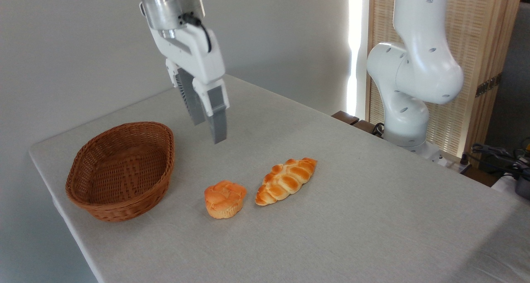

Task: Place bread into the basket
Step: 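Lower the open gripper onto the small round bread roll, then close the gripper on the round bread roll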

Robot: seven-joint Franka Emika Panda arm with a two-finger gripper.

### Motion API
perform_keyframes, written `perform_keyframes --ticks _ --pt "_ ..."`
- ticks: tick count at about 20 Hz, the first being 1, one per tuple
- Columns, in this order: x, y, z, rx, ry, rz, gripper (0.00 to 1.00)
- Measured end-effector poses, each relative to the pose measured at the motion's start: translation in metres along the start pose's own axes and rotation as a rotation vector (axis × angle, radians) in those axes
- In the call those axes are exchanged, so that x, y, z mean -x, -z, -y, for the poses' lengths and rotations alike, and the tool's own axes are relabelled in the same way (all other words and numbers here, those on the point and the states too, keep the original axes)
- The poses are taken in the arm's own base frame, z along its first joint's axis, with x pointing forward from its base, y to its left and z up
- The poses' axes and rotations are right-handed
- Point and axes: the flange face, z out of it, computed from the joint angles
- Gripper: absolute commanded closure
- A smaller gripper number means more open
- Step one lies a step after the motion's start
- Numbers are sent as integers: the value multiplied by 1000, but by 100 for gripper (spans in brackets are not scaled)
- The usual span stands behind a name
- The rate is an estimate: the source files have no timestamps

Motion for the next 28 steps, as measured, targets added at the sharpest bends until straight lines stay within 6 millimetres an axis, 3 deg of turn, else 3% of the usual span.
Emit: perform_keyframes --ticks 5,9,18,22,24,28 --pt "-32 -66 -12 -86 -98 -75 0" --pt "-25 -114 -16 -86 -220 -3 0" --pt "-21 -162 -16 -48 -259 74 3" --pt "-21 -168 -16 -48 -262 80 61" --pt "-21 -169 -16 -47 -262 80 79" --pt "-21 -169 -16 -47 -262 81 83"
